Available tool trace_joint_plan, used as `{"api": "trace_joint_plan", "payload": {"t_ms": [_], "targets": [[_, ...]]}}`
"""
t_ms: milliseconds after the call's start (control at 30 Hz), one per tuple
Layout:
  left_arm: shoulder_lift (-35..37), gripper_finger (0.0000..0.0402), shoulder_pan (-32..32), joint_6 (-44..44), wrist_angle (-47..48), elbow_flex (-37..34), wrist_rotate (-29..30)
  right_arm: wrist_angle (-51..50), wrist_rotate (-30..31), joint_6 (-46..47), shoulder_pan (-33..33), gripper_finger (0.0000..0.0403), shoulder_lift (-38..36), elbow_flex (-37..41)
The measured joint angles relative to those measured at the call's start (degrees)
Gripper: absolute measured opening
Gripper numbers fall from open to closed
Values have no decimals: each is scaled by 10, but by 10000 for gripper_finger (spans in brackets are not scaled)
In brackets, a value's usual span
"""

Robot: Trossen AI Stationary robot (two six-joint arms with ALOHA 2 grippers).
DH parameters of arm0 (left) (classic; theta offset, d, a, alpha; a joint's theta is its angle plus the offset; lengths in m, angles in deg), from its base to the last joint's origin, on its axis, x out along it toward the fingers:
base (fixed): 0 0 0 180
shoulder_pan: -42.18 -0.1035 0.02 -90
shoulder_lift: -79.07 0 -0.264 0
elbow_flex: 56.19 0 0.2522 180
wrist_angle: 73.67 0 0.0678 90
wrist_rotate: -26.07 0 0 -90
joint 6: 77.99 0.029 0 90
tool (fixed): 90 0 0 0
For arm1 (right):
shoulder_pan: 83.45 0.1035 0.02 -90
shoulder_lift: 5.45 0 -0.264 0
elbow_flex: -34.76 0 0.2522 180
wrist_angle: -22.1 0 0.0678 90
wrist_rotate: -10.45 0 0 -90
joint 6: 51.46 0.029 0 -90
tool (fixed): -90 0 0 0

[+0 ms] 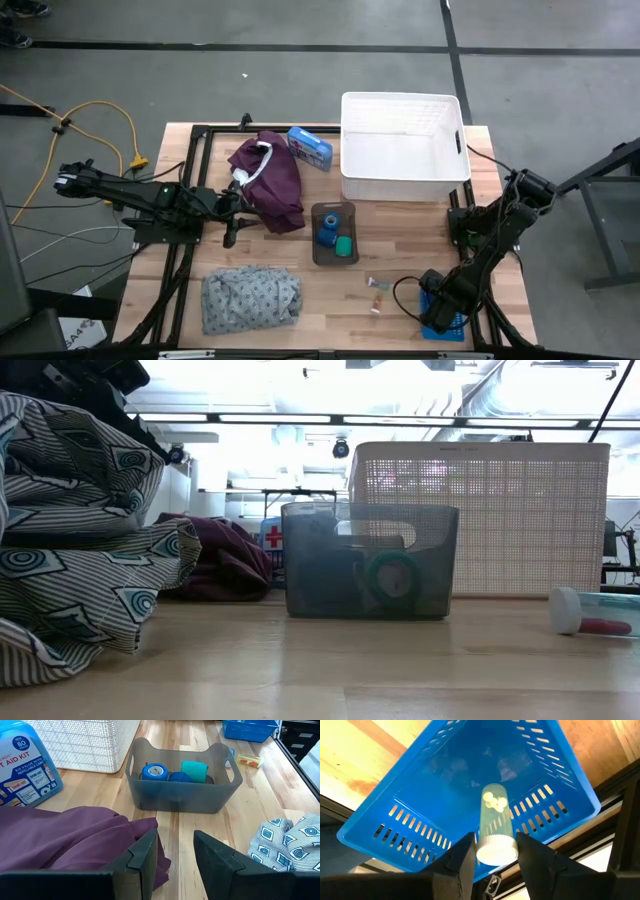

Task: Pick & Place Medicine items
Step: Put the top yellow pill bottle into the blue bin, then put the blue pill bottle into the blue bin

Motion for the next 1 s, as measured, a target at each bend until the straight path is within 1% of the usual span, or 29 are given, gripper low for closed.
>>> {"api": "trace_joint_plan", "payload": {"t_ms": [367,733,1000], "targets": [[0,123,0,0,0,0,0,2,0,0,0,187,0,0],[0,123,0,0,0,0,0,2,5,3,0,192,0,0],[0,123,0,0,0,0,0,1,33,-10,0,192,0,0]]}}
